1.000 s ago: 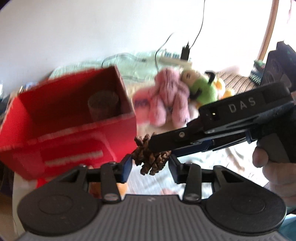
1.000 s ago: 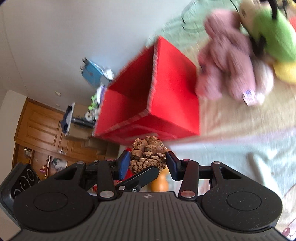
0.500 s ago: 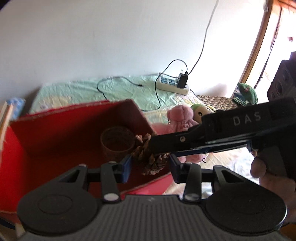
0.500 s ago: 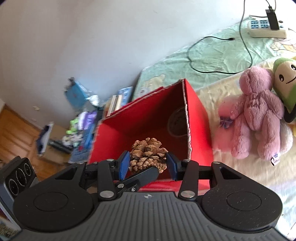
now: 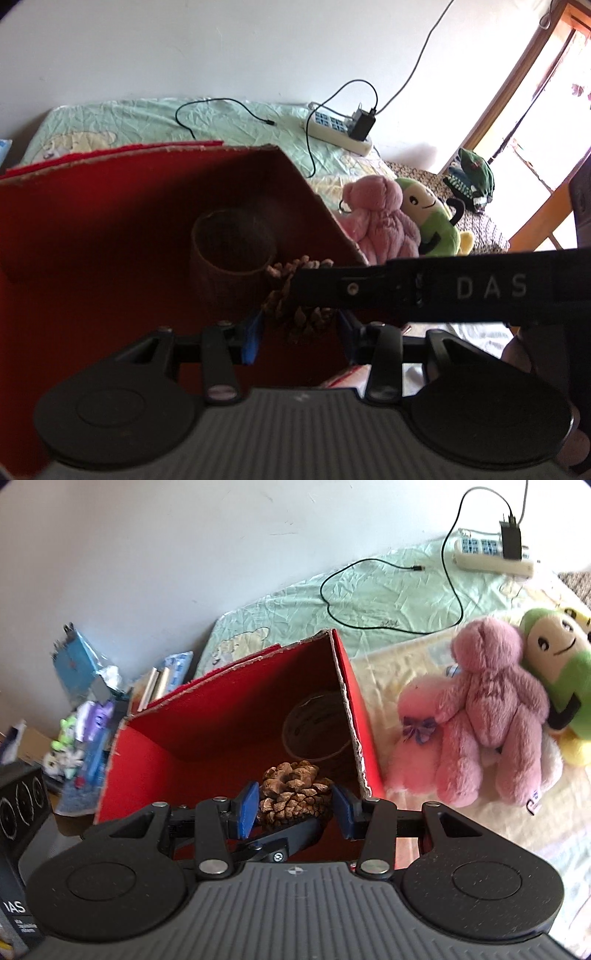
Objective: Organize objects
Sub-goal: 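Carry the pinecone into the red box and open the right gripper, then withdraw the right gripper up out of the red box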
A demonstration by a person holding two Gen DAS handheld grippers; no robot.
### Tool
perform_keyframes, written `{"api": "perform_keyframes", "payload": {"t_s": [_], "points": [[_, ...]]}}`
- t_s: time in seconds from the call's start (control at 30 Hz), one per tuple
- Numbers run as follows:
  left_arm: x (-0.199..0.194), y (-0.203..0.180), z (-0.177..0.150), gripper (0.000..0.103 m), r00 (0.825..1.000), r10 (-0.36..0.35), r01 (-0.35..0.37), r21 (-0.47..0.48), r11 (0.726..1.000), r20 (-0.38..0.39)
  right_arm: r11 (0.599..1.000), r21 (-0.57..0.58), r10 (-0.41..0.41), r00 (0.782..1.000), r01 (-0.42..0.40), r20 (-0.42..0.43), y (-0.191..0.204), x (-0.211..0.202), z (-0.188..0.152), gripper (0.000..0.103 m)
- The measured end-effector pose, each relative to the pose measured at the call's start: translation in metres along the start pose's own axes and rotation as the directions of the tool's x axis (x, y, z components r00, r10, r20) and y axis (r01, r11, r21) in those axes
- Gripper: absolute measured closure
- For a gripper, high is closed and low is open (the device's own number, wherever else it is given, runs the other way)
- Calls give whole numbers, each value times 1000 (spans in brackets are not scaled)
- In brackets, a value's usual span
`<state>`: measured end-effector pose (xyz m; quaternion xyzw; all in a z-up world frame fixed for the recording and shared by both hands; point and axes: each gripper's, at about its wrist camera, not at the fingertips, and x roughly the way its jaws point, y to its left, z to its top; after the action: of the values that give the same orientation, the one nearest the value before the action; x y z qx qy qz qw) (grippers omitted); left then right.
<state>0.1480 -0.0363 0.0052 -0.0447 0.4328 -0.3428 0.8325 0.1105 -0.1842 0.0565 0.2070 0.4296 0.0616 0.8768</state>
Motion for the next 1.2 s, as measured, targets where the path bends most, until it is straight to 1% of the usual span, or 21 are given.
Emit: {"api": "perform_keyframes", "payload": {"t_s": [0.1,0.3,0.43,0.5,0.57,0.8,0.9,1.0,1.2], "points": [[4,2,0,61,1000,-15,15,6,1000,-17,999,-12,-33,999,33,15,3,1,-1,56],[11,8,0,59,999,-31,31,2,1000,-38,998,-14,-63,997,64,38,7,1,-3,56],[13,13,1,55,998,-43,43,-5,999,-45,997,-9,-70,996,70,56,8,1,-5,55],[14,14,1,57,998,-34,34,-1,999,-47,997,-11,-73,995,74,64,9,1,-7,54],[17,15,1,57,998,-11,11,3,1000,-54,997,-12,-76,995,77,70,10,1,-7,54],[18,29,-4,57,998,-18,16,-43,999,-63,998,24,-64,994,62,85,5,1,-8,58],[15,31,-5,57,998,-1,-2,-41,999,-60,998,47,-52,996,49,76,3,4,-9,59],[10,33,-6,58,998,18,-20,-40,999,-52,998,33,-61,995,59,83,6,3,-10,59],[5,30,-6,58,993,96,-99,-32,995,-63,998,27,-51,994,49,94,6,3,-13,59]]}}
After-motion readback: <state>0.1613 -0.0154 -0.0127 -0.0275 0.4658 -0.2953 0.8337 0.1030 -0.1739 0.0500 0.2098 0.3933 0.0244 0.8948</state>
